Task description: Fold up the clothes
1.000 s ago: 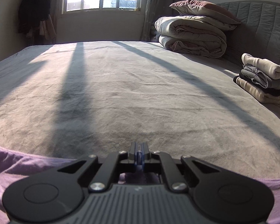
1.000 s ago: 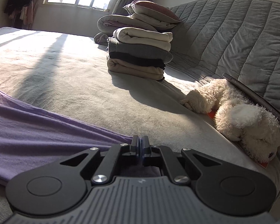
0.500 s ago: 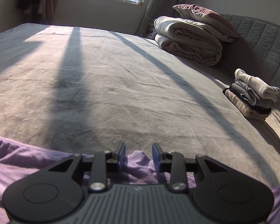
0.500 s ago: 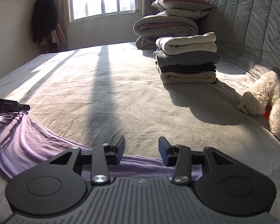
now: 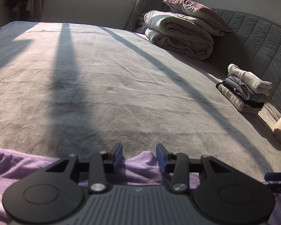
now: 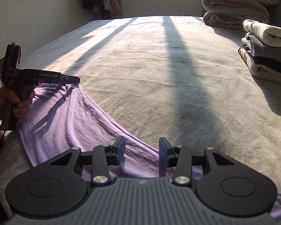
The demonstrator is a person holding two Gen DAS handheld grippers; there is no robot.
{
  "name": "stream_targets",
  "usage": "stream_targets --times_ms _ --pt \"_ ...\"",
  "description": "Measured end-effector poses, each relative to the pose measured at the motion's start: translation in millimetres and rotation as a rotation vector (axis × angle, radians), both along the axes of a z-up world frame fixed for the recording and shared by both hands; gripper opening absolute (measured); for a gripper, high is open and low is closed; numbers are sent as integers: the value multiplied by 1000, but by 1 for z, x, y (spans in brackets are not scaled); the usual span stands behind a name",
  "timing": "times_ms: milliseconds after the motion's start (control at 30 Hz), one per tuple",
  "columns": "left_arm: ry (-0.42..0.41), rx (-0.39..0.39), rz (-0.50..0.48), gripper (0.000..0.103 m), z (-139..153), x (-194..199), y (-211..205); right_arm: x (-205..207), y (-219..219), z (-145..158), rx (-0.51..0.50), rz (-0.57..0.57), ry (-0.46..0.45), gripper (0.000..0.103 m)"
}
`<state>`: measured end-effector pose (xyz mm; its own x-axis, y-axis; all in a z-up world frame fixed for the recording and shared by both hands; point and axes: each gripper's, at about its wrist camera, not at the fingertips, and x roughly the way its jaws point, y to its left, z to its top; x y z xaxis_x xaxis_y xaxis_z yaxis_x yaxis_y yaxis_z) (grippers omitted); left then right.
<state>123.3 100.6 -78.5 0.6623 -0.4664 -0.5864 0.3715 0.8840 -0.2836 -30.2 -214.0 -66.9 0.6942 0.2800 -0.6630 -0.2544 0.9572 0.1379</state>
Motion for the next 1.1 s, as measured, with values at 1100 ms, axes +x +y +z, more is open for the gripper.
stream_targets --times_ms 1100 --pt "-54 -4 93 10 -11 -5 -23 10 12 -17 -145 -107 -60 6"
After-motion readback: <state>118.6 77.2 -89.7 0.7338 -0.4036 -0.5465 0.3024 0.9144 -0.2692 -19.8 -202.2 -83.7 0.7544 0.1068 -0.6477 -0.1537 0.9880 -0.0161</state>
